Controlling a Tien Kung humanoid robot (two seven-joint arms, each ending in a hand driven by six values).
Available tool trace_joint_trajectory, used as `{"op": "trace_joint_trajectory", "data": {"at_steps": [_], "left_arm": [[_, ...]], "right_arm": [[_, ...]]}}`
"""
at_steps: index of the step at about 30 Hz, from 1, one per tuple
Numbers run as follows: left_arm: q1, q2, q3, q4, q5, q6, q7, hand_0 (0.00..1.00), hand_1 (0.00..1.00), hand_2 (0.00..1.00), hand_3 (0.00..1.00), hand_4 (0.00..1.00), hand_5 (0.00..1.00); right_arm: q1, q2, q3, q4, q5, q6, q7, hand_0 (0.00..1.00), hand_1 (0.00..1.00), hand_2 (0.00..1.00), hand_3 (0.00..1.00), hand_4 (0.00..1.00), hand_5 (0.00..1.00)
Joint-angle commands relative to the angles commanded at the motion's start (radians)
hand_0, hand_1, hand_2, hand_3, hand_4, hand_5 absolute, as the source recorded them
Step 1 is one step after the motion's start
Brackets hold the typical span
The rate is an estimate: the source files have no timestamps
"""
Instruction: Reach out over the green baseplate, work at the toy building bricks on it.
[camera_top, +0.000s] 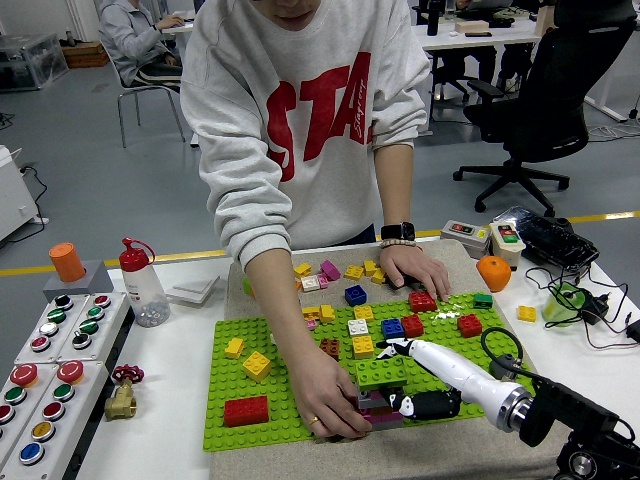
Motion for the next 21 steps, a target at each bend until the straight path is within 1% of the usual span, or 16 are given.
{"op": "trace_joint_trajectory", "data": {"at_steps": [5, 6, 21], "left_arm": [[0.001, 0.000, 0.000, 0.000, 0.001, 0.000, 0.000, 0.631, 0.598, 0.603, 0.410, 0.310, 0.941], [0.001, 0.000, 0.000, 0.000, 0.002, 0.000, 0.000, 0.630, 0.598, 0.604, 0.410, 0.310, 0.941], [0.004, -0.001, -0.003, -0.001, 0.008, 0.000, 0.002, 0.630, 0.598, 0.604, 0.410, 0.309, 0.940]], "right_arm": [[0.000, -0.001, 0.000, 0.001, 0.001, -0.002, 0.000, 0.994, 0.894, 0.945, 0.845, 0.510, 0.182], [0.000, -0.001, 0.000, 0.002, 0.002, -0.003, 0.000, 0.996, 0.896, 0.952, 0.868, 0.525, 0.184], [-0.001, -0.002, -0.001, 0.009, 0.006, -0.008, 0.004, 0.998, 0.899, 0.958, 0.874, 0.544, 0.188]]}}
